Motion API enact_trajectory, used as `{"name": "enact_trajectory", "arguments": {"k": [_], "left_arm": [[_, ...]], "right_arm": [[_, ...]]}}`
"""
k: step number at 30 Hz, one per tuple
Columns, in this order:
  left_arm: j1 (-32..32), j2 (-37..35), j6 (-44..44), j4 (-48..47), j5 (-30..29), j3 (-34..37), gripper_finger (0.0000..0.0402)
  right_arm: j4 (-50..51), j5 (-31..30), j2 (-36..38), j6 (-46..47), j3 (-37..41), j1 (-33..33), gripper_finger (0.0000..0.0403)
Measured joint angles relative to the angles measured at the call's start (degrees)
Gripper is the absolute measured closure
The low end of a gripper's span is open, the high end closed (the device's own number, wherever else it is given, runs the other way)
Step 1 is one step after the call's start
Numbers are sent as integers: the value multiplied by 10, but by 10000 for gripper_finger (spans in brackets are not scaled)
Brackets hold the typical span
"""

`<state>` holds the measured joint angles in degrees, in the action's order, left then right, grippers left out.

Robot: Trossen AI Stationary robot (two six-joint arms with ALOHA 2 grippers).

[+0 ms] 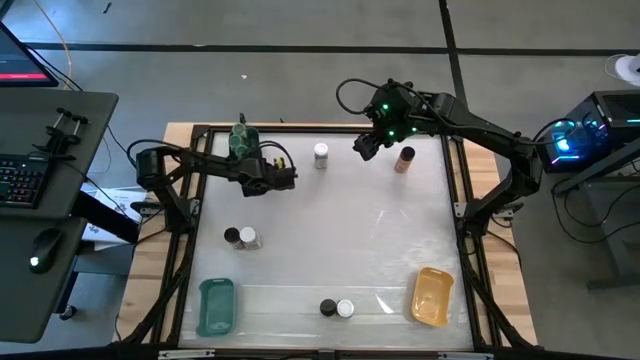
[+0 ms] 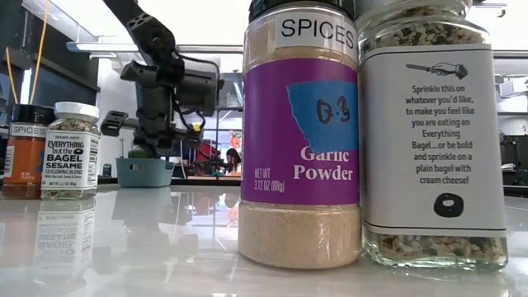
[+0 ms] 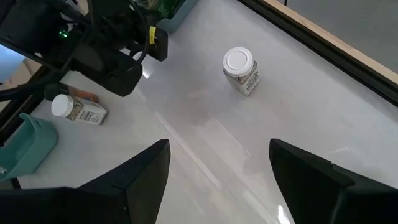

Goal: Sort spices by type
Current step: Put the green seasoning bottle into the blue bin, then put the middle left white seasoning bottle into the yellow bin

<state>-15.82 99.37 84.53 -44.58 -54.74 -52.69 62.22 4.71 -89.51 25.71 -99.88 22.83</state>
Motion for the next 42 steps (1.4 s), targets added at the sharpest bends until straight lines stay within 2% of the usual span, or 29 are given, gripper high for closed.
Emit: {"name": "enact_trajectory", "arguments": {"k": [14, 20, 29, 32, 36, 42], "left_arm": [[1, 0, 9, -69, -11, 3, 401], [6, 0, 28, -51, -10, 2, 401], [32, -1, 18, -12, 23, -18, 401], [37, -13, -22, -12, 13, -51, 401], [28, -37, -121, 5, -33, -83, 401], [7, -57, -186, 18, -12, -81, 401]], "right_arm": [[-2, 0, 0, 13, 0, 0, 132], [-4, 0, 0, 13, 0, 0, 132], [-7, 0, 0, 10, 0, 0, 132], [-14, 0, 0, -7, -9, 0, 132], [-38, -1, 1, -42, -38, 3, 132], [-37, -1, 0, -48, -65, 8, 132]]}}
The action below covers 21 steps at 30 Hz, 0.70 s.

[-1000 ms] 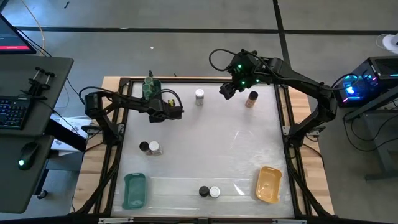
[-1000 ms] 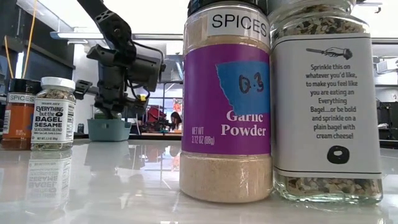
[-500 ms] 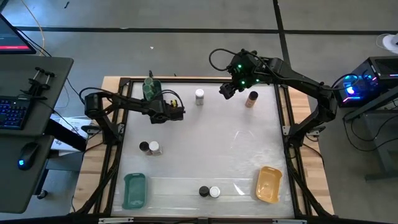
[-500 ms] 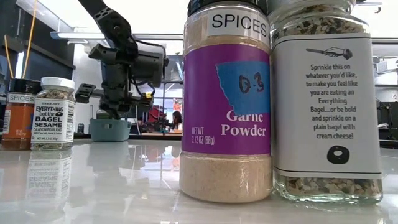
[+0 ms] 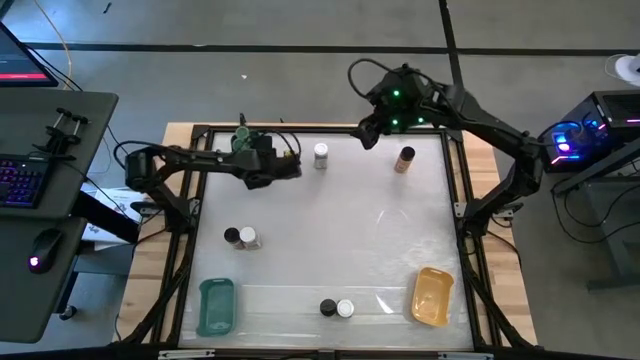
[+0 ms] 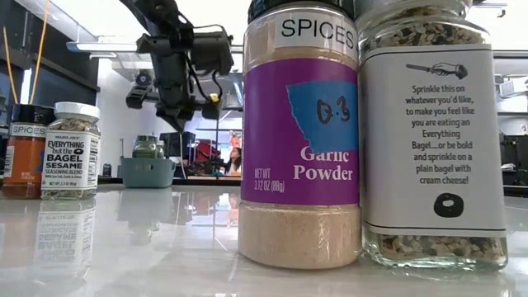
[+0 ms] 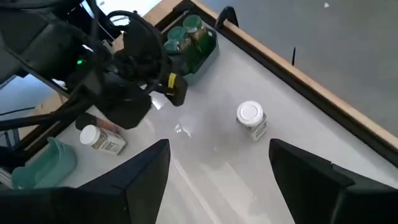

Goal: Sort spices by type
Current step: Put the middle left white seasoning bottle into the yellow bin

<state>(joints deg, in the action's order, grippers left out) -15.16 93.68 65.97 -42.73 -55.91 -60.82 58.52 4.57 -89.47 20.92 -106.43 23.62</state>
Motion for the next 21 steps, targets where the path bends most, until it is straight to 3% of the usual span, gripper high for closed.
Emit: {"name": "enact_trajectory", "arguments": {"k": [4, 8, 11, 13, 16, 19, 21], "left_arm": [[7, -62, -67, 30, 4, 0, 401], [17, -161, -187, 48, 8, 0, 401], [21, -243, -286, 50, 49, 0, 401], [20, -292, -340, 50, 119, 0, 401], [21, -351, -385, 49, 310, 0, 401], [32, -383, -390, 57, 491, 0, 401], [48, -389, -374, 64, 556, 0, 401]], "right_arm": [[3, 0, 0, -33, -12, 3, 132], [3, 0, 0, -43, -13, 14, 132], [3, -1, 0, -43, -13, 25, 132], [3, 0, 0, -45, -13, 31, 132], [3, 2, 0, -62, -13, 34, 132], [3, 10, 0, -107, -13, 34, 132], [3, 37, 0, -146, -13, 34, 132]]}}
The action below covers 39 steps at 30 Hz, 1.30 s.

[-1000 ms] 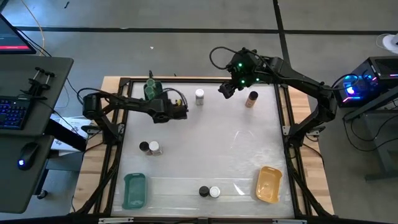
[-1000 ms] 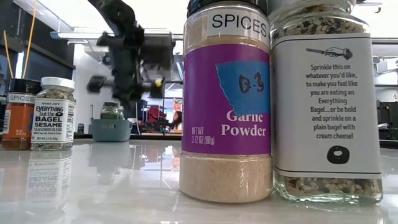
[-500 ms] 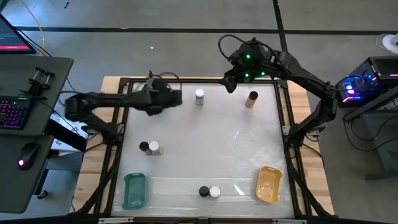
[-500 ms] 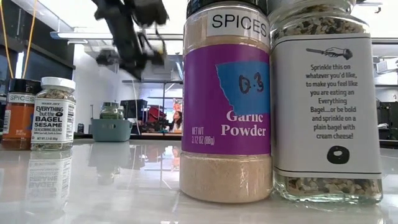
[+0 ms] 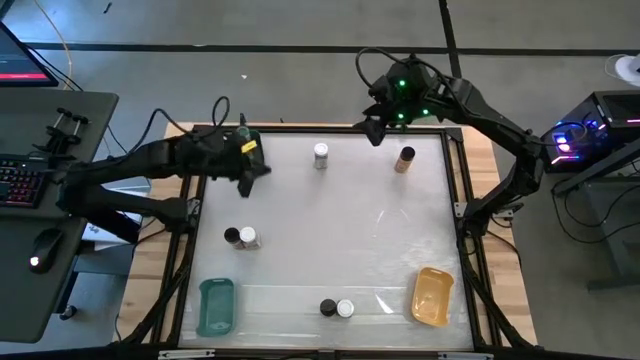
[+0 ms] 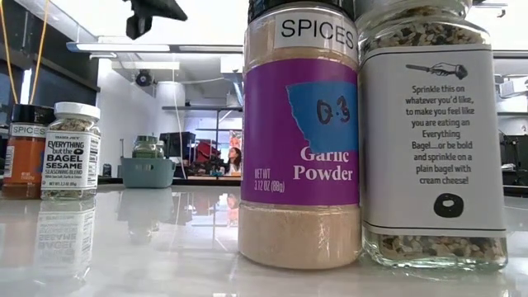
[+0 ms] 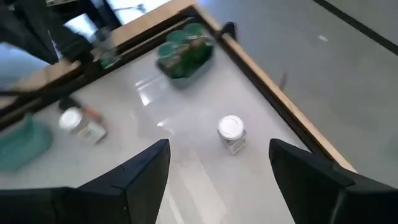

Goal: Sort spices by type
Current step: Put the middle left white seasoning bottle into the yellow bin

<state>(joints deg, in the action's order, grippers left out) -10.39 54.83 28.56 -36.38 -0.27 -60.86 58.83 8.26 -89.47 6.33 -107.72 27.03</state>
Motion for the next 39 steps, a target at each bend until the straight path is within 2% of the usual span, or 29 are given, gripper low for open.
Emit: {"name": "enact_trajectory", "arguments": {"k": [6, 10, 15, 19, 22, 26, 29, 32, 36, 39], "left_arm": [[61, 23, 43, 0, 69, 0, 398], [83, 41, 39, -35, 114, 0, 375], [70, 49, -24, -101, 123, 0, 318], [46, 51, -64, -114, 122, 0, 254], [39, 50, -96, -123, 121, 0, 203], [43, 50, -135, -144, 130, 0, 147], [45, 50, -170, -154, 137, 0, 123], [44, 50, -205, -152, 138, -1, 115], [41, 50, -227, -142, 144, -14, 116], [49, 50, -221, -130, 147, -29, 116]], "right_arm": [[-1, 140, 0, -88, 0, -1, 132], [-18, 175, 0, -94, 0, -6, 132], [-137, 179, -1, -82, 0, -26, 132], [-246, 181, -1, -5, 0, -43, 132], [-287, 184, -1, 33, 0, -54, 131], [-251, 169, -1, 71, 0, -81, 108], [-195, 106, -1, 54, 0, -112, 78], [-139, 67, -1, 77, 0, -136, 58], [-90, 64, 0, 165, 0, -163, 54], [-50, 65, -1, 188, 0, -193, 54]]}}
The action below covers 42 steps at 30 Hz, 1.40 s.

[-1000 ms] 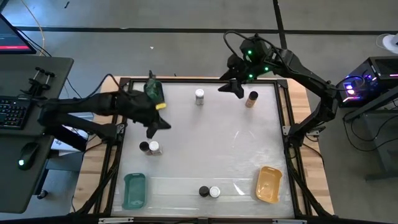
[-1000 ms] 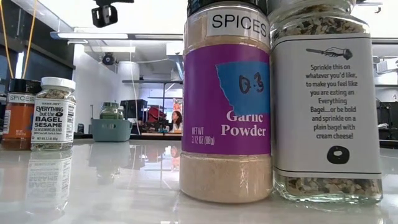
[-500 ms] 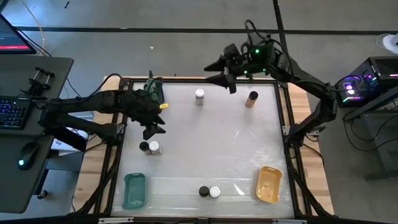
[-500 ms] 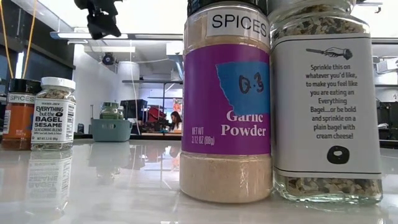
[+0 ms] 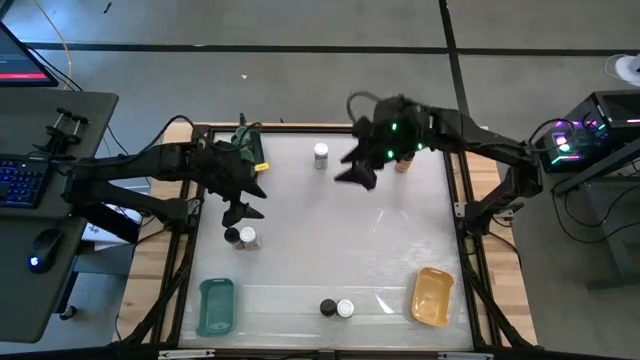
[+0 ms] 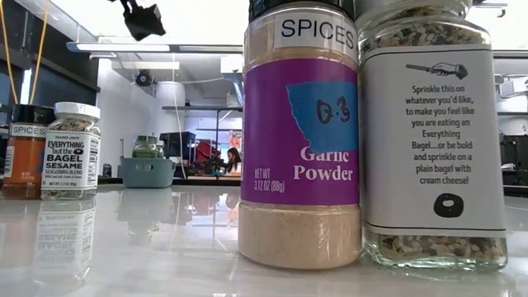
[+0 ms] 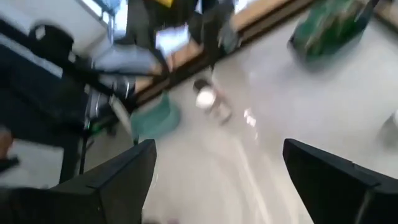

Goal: Sort spices by type
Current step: Put the middle left white seasoning bottle into the yellow bin

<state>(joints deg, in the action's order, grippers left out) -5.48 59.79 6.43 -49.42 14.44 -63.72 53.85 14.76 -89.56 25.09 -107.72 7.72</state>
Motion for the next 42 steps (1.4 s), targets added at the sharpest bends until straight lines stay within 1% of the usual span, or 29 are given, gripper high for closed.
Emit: {"name": "enact_trajectory", "arguments": {"k": [2, 4, 9, 13, 16, 18, 20, 22, 26, 30, 32, 37, 42], "left_arm": [[15, 0, 6, 1, -24, -8, 116], [43, 0, 14, 0, -69, -13, 117], [140, 19, 89, -6, -170, -30, 117], [239, 60, 158, -47, -210, -54, 117], [306, 99, 178, -85, -240, -74, 117], [339, 124, 194, -106, -269, -84, 117], [359, 142, 216, -130, -290, -87, 117], [367, 154, 233, -160, -299, -86, 117], [364, 159, 232, -202, -300, -86, 117], [347, 129, 220, -227, -301, -77, 117], [336, 98, 222, -218, -301, -52, 117], [322, 16, 218, -166, -287, 31, 117], [313, 3, 170, -139, -301, 51, 117]], "right_arm": [[21, -1, -4, -6, 0, -22, 54], [44, -14, -11, -19, 0, -45, 54], [89, -54, -29, -51, 0, -105, 54], [104, -72, -43, -102, 0, -152, 54], [98, -103, -56, -150, 0, -179, 54], [88, -129, -67, -166, 0, -189, 54], [82, -143, -81, -159, 0, -192, 54], [82, -144, -92, -138, 0, -192, 54], [106, -157, -97, -75, 0, -202, 54], [122, -193, -98, -36, 16, -222, 54], [128, -210, -98, -14, 25, -229, 54], [117, -212, -97, 52, 65, -241, 54], [80, -210, -97, 99, 102, -257, 54]]}}
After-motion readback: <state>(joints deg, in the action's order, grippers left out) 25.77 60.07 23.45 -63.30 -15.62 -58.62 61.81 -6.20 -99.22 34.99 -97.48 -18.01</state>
